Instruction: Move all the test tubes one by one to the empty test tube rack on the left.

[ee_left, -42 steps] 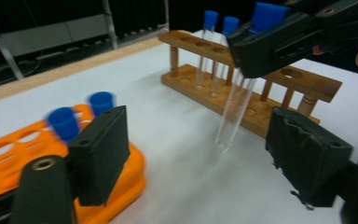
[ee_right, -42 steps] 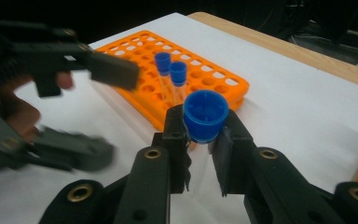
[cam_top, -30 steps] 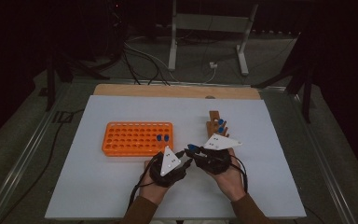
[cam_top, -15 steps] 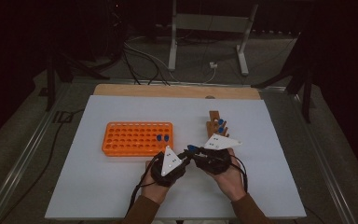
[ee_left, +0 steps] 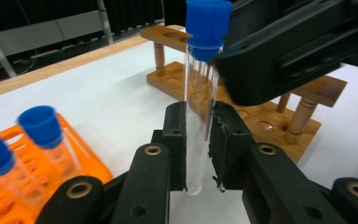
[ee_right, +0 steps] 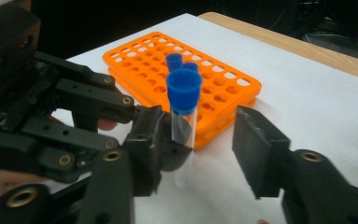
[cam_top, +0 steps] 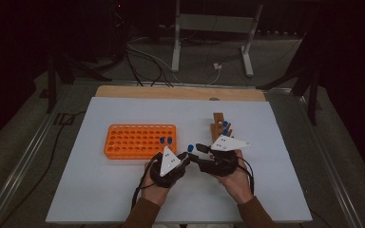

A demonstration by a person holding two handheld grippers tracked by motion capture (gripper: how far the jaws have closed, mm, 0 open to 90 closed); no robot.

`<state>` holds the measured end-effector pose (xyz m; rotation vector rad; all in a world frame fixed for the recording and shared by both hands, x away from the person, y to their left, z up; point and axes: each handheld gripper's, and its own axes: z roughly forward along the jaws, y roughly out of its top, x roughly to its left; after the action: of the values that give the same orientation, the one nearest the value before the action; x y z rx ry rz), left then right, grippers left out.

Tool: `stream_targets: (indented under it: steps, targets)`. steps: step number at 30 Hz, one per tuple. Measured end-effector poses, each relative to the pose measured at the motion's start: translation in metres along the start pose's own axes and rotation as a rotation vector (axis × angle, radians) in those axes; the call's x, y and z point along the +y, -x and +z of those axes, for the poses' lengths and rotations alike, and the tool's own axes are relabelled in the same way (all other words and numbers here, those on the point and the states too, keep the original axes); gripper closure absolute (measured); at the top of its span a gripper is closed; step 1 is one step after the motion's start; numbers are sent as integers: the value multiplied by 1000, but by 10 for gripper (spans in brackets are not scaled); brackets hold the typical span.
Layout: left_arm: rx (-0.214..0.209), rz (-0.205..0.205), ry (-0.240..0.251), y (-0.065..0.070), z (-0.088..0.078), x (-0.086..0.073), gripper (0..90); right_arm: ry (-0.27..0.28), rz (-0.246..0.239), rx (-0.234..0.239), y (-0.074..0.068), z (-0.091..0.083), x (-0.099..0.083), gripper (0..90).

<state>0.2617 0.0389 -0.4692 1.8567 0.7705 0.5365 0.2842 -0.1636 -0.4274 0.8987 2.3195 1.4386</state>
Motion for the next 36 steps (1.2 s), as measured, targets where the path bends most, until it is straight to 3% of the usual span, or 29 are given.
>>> stream_targets:
  steps: [5, 11, 16, 25, 36]
  targets:
    - [5, -13, -2, -6, -6, -2, 783, 4, 20, 24, 6, -2, 0, 424]
    - [8, -32, 4, -12, -13, -4, 783, 15, 15, -26, 8, -5, 0, 161]
    - [11, -49, 10, -18, -20, -4, 782, 14, 12, -34, 9, -5, -1, 48]
    - [17, -89, 29, -32, -33, -6, 781, 20, 20, -18, 13, -6, -4, 0]
    - [57, -104, 34, -47, -47, -9, 781, 25, 22, -34, 18, -10, -5, 0]
